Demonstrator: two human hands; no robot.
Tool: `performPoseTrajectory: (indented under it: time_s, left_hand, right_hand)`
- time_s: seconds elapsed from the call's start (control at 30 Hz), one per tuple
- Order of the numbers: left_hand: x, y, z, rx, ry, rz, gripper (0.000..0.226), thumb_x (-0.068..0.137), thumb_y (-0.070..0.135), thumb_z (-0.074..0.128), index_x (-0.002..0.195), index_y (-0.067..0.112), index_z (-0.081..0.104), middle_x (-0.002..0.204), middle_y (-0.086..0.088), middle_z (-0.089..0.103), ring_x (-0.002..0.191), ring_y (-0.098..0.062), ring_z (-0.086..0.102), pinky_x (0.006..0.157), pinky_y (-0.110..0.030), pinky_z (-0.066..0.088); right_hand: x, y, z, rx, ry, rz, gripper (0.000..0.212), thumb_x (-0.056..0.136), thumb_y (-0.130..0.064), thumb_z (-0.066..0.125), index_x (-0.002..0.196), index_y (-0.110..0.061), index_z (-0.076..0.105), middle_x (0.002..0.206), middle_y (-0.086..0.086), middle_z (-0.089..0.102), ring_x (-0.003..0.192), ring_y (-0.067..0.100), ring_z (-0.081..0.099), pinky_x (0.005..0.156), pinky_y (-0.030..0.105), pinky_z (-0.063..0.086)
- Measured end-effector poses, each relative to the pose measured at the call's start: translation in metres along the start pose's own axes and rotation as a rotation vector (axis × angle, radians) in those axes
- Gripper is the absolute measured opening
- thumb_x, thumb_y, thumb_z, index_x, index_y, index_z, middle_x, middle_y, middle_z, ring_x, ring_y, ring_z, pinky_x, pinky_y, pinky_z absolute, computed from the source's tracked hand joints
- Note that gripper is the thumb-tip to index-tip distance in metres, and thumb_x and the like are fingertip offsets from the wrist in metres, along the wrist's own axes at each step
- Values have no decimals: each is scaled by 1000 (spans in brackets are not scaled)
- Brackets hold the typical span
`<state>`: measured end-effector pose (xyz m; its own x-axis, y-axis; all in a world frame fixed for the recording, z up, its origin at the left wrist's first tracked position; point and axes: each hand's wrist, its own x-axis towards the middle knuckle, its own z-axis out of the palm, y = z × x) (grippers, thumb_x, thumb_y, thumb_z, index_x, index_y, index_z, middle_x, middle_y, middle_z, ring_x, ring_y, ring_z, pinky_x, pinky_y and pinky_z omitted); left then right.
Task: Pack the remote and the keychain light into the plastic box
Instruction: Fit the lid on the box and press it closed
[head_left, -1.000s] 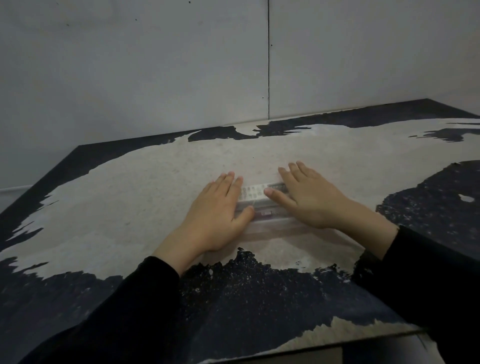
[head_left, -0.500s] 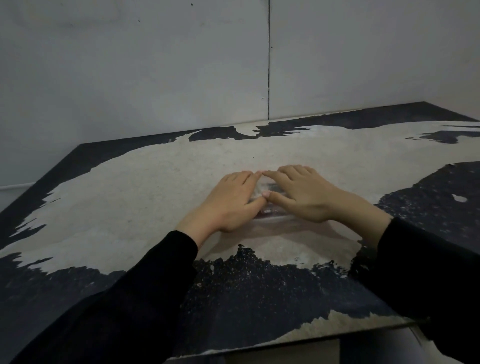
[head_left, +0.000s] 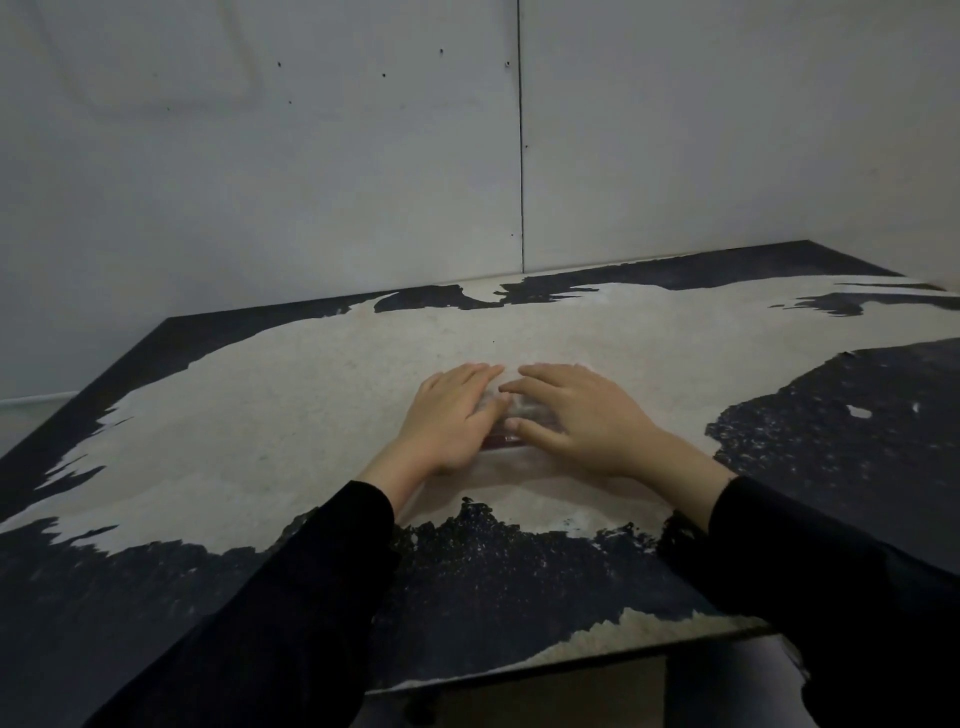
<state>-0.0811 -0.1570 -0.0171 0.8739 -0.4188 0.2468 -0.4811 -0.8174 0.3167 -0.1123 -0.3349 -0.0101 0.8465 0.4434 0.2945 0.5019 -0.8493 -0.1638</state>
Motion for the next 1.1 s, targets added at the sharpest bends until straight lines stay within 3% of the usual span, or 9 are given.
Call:
performPoseTrajectory:
  time_s: [0.23,0.33,0.4,0.53,0.67,0.77,0.83,0.97,1.1]
  left_hand:
    - [-12,4,2,-501,277,-253,37,94,26,42,129,15,50,136,-3,46,127,-17,41,109,-35,32]
    - [-24,12,-3,-615,426,-399,39,94,31,40,129,15,46,135,-3,46,119,-15,45,99,-30,37]
    - [-31,13,-8,-715,448,-468,39,95,29,40,131,13,43,135,-5,47,115,-16,46,92,-27,37]
    - [-48,19,-11,-784,366,-537,43,93,22,48,134,15,39,136,-6,47,111,-16,47,90,-28,41]
    - [-61,25,-9,-692,304,-460,45,88,28,56,131,21,44,131,0,50,110,-17,51,87,-31,49]
    - [-67,27,-7,-485,293,-358,49,83,36,61,127,18,51,135,0,49,124,-19,46,106,-41,39]
    - [-68,26,-8,-355,287,-255,40,84,35,60,119,15,59,128,0,54,119,-13,47,104,-30,36]
    - [-50,18,-18,-206,215,-180,34,89,34,54,116,16,61,123,-2,62,109,-12,54,91,-19,35]
    - [-12,-7,-18,-122,104,-138,42,87,37,55,125,17,57,134,-8,55,120,-22,53,99,-32,40]
  right_hand:
    - [-6,-2,10,-2,234,129,50,88,-56,33,116,-21,55,125,0,54,114,15,48,97,35,42]
    - [-6,1,-1,387,280,267,36,89,-43,47,113,-18,57,121,1,53,113,15,48,99,35,42]
    - [-7,10,-12,621,313,398,31,88,-31,53,117,-18,54,126,4,52,118,19,48,100,36,41]
    - [-29,18,-13,640,190,553,38,86,-22,58,123,-18,47,130,8,48,106,19,51,82,31,45]
    - [-53,-3,-7,525,219,438,34,82,-26,65,114,-21,52,119,-1,43,97,14,50,83,26,49]
    - [-56,-7,-4,390,201,329,24,81,-20,67,105,-17,59,113,-4,43,88,19,57,85,30,53]
    - [-51,-2,-5,327,208,274,18,81,-10,67,99,-13,63,108,2,54,85,22,59,85,39,54]
    - [-28,10,-9,185,172,228,18,84,-12,64,102,-11,64,109,9,65,95,24,58,85,30,45]
    - [12,24,-3,10,144,216,22,87,-9,56,106,-5,64,110,14,67,106,31,56,88,37,45]
